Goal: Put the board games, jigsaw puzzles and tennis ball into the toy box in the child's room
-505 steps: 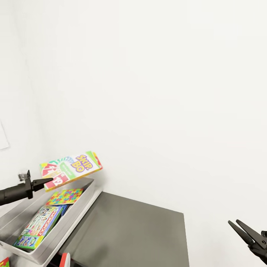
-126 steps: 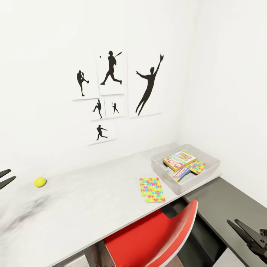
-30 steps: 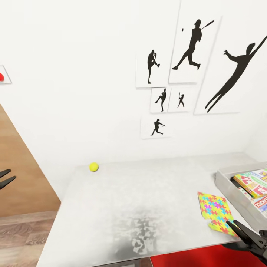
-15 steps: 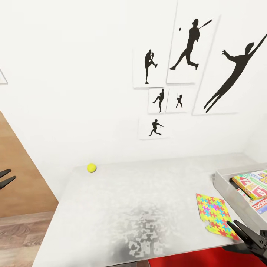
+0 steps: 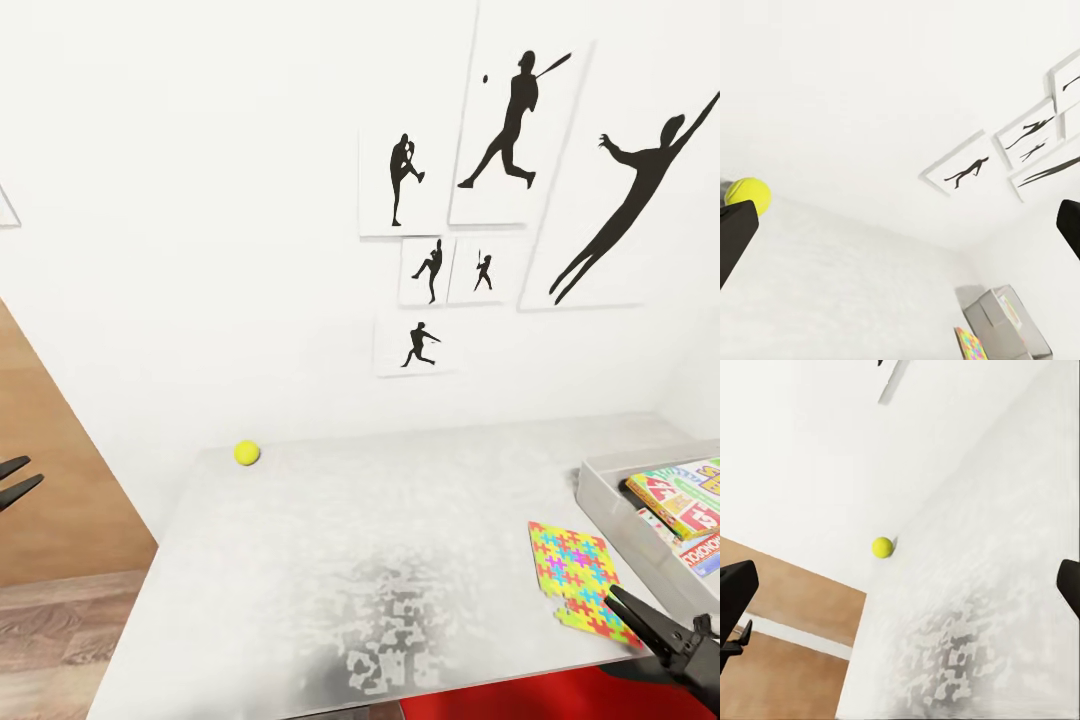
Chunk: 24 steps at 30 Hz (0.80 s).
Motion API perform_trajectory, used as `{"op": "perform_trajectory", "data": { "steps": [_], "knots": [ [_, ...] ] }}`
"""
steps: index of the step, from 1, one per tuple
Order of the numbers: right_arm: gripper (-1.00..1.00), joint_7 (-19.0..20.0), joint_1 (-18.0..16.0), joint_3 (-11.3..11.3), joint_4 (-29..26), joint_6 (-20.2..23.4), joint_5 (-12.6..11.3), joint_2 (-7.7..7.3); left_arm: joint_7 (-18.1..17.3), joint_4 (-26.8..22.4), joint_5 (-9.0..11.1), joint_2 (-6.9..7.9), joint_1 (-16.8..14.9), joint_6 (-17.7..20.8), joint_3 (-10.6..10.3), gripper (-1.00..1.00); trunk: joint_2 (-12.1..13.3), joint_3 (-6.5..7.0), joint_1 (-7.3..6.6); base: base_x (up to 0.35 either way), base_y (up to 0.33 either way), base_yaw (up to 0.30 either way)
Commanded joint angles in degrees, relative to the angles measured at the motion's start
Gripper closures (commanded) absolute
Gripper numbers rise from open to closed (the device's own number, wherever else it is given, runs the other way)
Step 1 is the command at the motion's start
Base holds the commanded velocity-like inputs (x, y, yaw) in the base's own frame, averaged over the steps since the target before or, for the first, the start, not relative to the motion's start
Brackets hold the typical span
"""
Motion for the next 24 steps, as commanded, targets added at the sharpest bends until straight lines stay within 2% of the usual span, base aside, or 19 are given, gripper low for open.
{"op": "perform_trajectory", "data": {
  "steps": [1, 4, 5, 7, 12, 13, 14, 16, 24],
  "knots": [
    [-1.00, -1.8, -0.1, 0.4, -0.4, 1.0, -0.2, -0.06, -0.1, 0.0, 0.1, 0.01, 0.0, 0.4, 0.0, -1.00, 0.0, -0.05, 0.01, 0.000, 0.000, 0.000],
    [-1.00, -7.4, -0.8, 1.7, -1.3, 3.8, -0.3, -0.29, -0.1, 0.0, 0.1, 0.01, 0.0, 0.4, 0.0, -1.00, 0.0, -0.05, 0.01, 0.000, 0.000, 0.000],
    [-1.00, -11.4, -2.2, 2.3, -2.0, 6.1, -0.4, -0.37, -0.1, 0.0, 0.1, 0.01, 0.0, 0.4, 0.0, -1.00, 0.0, -0.05, 0.01, 0.000, 0.000, 0.000],
    [-1.00, -15.3, -4.4, 2.7, -2.6, 8.3, -0.4, -0.34, -0.1, 0.0, 0.1, 0.01, 0.0, 0.4, 0.0, -1.00, 0.0, -0.05, 0.01, 0.000, 0.000, 0.000],
    [-1.00, -24.5, -11.0, 4.0, -3.2, 11.3, -0.6, -0.12, 0.0, 0.0, 0.1, -0.04, 0.0, 0.3, -0.3, -1.00, 0.0, -0.05, 0.01, 0.000, 0.000, 0.000],
    [-1.00, -24.5, -11.0, 4.0, -3.2, 11.3, -0.6, -0.12, 0.0, 0.0, 0.1, -0.04, 0.0, 0.3, -0.3, -1.00, 0.0, -0.05, 0.01, 0.000, 0.000, 0.000],
    [-1.00, -26.3, -12.2, 4.7, -3.2, 11.6, -0.6, -0.10, 0.0, 0.0, 0.1, -0.07, 0.0, 0.3, -0.5, -1.00, 0.0, -0.05, 0.01, 0.000, 0.000, 0.000],
    [-1.00, -30.0, -14.6, 6.6, -3.3, 11.8, -0.7, -0.15, 0.0, 0.0, 0.1, -0.10, 0.0, 0.3, -1.3, -1.00, 0.0, -0.05, 0.01, 0.000, 0.000, 0.000],
    [-1.00, -46.7, -23.9, 16.7, -1.6, 11.8, -1.0, -0.26, 0.0, 0.0, 0.1, -0.15, 0.0, 0.3, -5.0, -1.00, 0.0, -0.05, 0.01, 0.000, 0.000, 0.000]
  ]
}}
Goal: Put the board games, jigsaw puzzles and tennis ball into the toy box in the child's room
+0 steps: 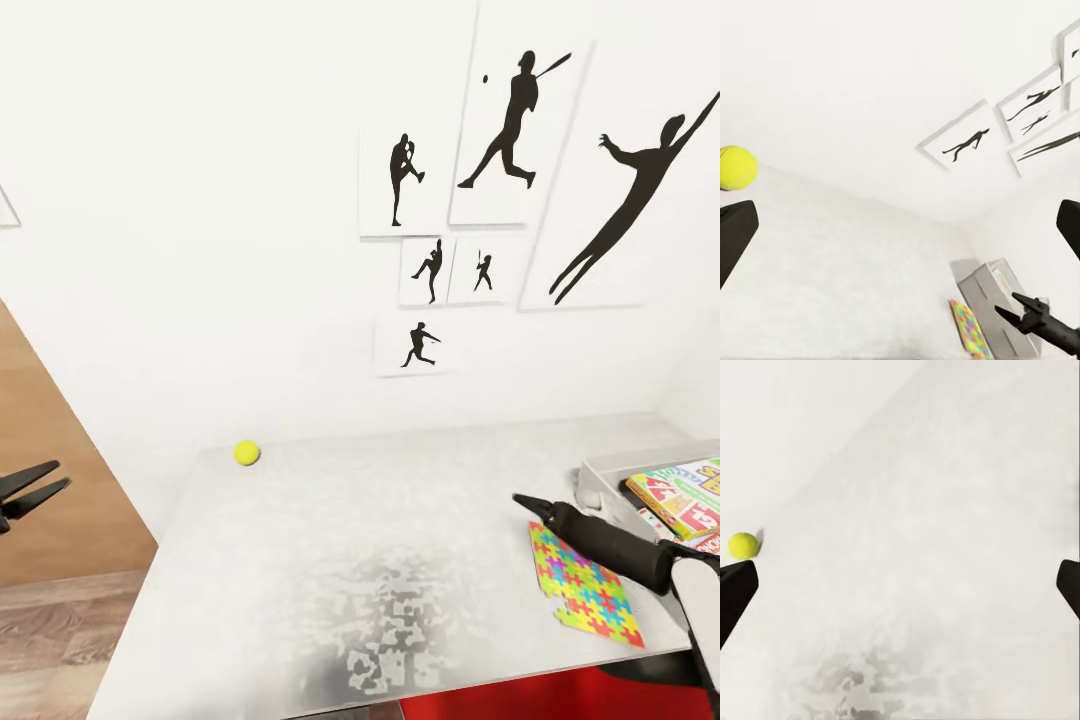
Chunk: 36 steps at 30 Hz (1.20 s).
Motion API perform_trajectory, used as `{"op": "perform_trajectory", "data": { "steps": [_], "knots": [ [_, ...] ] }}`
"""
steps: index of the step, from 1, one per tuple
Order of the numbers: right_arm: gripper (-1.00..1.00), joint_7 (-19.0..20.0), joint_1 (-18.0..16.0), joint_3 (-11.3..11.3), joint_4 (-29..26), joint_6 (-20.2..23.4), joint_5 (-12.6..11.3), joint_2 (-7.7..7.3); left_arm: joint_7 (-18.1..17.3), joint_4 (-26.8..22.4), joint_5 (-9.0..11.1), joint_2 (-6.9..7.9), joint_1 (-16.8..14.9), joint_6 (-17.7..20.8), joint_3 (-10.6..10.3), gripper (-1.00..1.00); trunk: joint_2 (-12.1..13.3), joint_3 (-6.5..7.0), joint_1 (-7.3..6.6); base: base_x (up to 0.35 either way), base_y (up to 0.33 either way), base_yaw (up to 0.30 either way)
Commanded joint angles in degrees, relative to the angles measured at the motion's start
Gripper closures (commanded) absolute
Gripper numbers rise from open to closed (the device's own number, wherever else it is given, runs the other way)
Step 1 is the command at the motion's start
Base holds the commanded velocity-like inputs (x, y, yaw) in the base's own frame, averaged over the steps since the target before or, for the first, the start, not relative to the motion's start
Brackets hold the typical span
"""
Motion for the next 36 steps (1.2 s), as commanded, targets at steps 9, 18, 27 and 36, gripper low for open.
{"op": "perform_trajectory", "data": {
  "steps": [9, 18, 27, 36],
  "knots": [
    [-1.00, -16.1, -8.0, 3.9, 5.1, 0.3, 0.2, 0.50, 0.0, 0.0, 0.1, 0.02, -0.1, 0.4, -1.6, -1.00, -0.1, -0.07, 0.00, 0.000, 0.000, 0.000],
    [-1.00, -23.6, -13.2, 4.6, 11.1, 0.3, 0.2, 0.76, 0.0, 0.0, 0.1, 0.07, -0.1, 0.4, -3.2, -1.00, -0.1, -0.07, 0.00, 0.000, 0.000, 0.000],
    [-1.00, -30.6, -17.6, 5.9, 15.8, 0.3, 0.2, 1.70, 0.0, 0.0, 0.0, 0.08, -0.1, 0.4, -3.9, -1.00, -0.1, -0.07, 0.00, 0.000, 0.000, 0.000],
    [-1.00, -34.6, -19.3, 6.8, 18.1, 0.3, 0.3, 2.66, 0.0, 0.0, 0.0, 0.08, -0.1, 0.4, -4.0, -1.00, -0.1, -0.07, 0.00, 0.000, 0.000, 0.000]
  ]
}}
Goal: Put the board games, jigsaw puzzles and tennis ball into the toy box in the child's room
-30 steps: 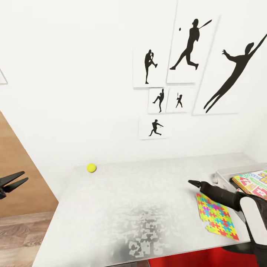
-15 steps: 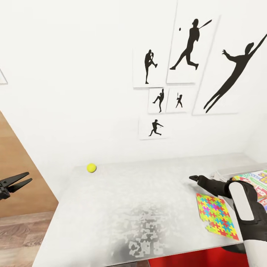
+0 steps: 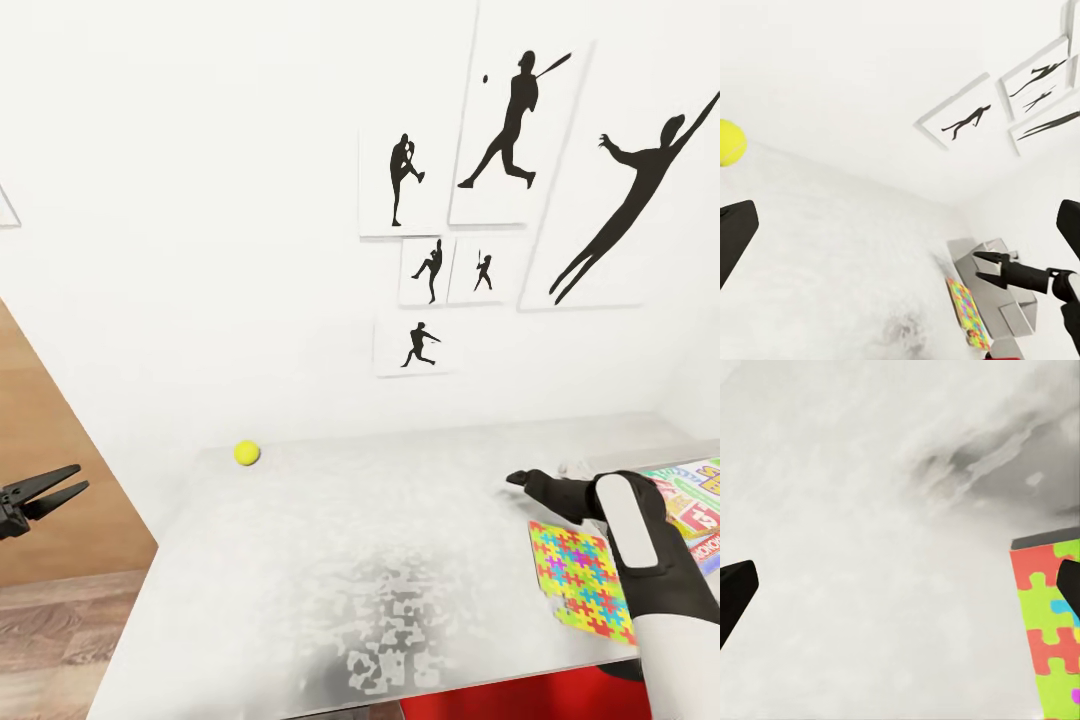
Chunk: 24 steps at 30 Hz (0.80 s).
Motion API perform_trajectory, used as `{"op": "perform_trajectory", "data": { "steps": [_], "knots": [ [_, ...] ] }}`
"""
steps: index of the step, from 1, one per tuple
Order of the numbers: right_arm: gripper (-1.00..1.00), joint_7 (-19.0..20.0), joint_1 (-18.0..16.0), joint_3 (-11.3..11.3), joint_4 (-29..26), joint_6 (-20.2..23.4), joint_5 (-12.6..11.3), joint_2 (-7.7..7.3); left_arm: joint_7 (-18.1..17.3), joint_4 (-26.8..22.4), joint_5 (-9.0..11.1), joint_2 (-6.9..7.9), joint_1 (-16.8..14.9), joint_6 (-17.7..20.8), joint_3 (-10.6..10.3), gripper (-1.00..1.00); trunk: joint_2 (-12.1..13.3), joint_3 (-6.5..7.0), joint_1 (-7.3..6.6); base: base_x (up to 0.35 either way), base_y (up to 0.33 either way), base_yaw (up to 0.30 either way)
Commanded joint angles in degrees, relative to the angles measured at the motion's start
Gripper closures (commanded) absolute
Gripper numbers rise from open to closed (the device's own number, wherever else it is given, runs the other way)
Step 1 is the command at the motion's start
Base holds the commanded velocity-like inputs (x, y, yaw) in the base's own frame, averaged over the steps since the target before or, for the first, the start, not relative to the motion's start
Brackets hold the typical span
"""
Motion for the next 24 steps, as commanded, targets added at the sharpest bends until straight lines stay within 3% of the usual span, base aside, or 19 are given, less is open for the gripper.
{"op": "perform_trajectory", "data": {
  "steps": [1, 11, 24],
  "knots": [
    [-1.00, -0.7, -0.1, 0.3, 0.0, 0.2, -0.5, 0.10, -0.1, 0.0, 0.1, 0.01, 0.0, 0.4, 0.0, -1.00, -0.1, -0.07, 0.01, 0.000, 0.000, 0.000],
    [-1.00, -2.2, -0.3, 4.2, 0.3, 0.2, -0.1, 0.46, -0.2, 0.0, 0.1, 0.01, 0.0, 0.3, 0.0, -1.00, -0.1, -0.07, 0.01, 0.000, 0.000, 0.000],
    [-1.00, -8.1, -0.3, 4.7, 1.2, 0.2, -0.4, 0.49, -0.2, 0.0, 0.1, 0.08, 0.0, 0.3, 0.0, -1.00, -0.1, -0.07, 0.01, 0.000, 0.000, 0.000]
  ]
}}
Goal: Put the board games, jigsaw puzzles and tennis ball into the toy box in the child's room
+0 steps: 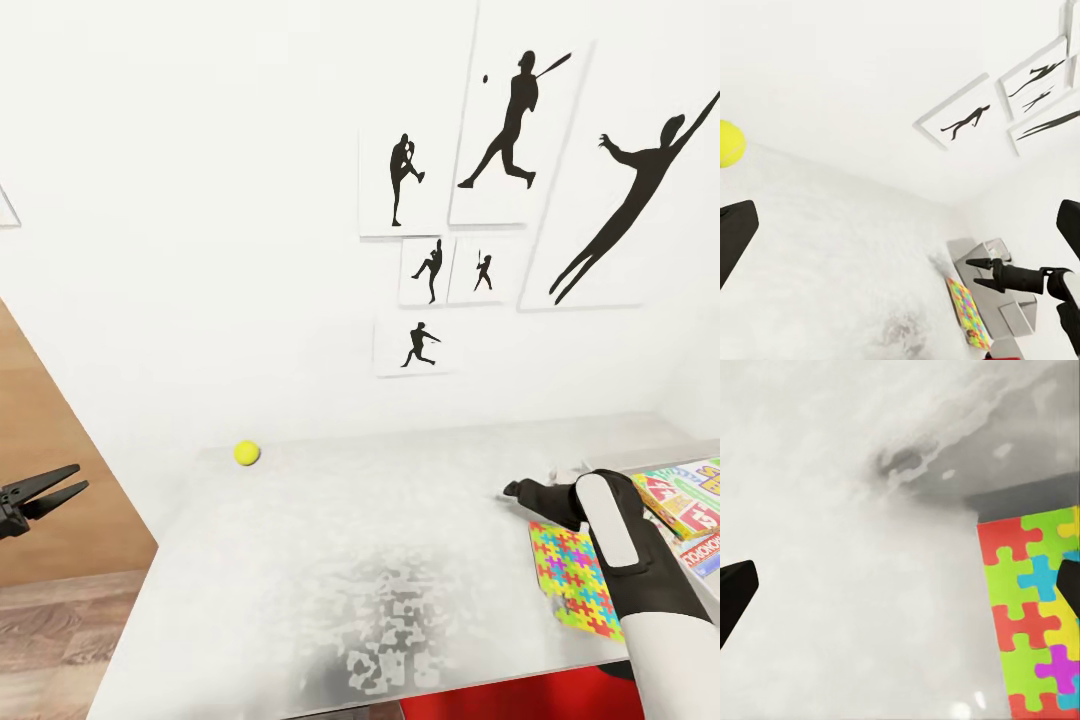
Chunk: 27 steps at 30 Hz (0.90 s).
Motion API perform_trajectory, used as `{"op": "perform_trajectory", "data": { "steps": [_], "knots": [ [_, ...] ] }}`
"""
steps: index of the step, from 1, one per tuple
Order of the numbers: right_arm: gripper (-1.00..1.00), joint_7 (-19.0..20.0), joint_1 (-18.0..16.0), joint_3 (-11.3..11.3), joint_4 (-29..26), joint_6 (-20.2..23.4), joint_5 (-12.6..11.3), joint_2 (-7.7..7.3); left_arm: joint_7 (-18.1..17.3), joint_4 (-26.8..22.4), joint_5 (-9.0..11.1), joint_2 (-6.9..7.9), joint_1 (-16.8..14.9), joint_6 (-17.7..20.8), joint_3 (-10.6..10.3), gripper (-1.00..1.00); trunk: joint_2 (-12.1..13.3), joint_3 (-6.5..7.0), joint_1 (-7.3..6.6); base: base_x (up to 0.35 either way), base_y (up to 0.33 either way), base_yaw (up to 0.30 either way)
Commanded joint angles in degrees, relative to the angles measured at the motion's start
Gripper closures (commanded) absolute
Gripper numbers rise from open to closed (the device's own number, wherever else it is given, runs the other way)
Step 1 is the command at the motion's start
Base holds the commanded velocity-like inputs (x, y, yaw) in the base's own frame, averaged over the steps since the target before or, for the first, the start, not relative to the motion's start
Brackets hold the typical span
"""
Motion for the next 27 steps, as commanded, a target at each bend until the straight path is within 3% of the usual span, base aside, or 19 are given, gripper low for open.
{"op": "perform_trajectory", "data": {
  "steps": [1, 27],
  "knots": [
    [-1.00, -0.8, 0.0, -0.1, 0.0, 0.1, -0.6, -0.02, -0.1, 0.0, 0.1, 0.01, 0.0, 0.4, 0.0, -1.00, -0.1, -0.07, 0.01, 0.000, 0.000, 0.000],
    [-1.00, -1.4, 0.0, -1.8, 1.3, 0.1, -0.8, -0.71, -0.1, 0.0, 0.1, 0.03, 0.0, 0.4, 0.0, -1.00, -0.1, -0.07, 0.01, 0.000, 0.000, 0.000]
  ]
}}
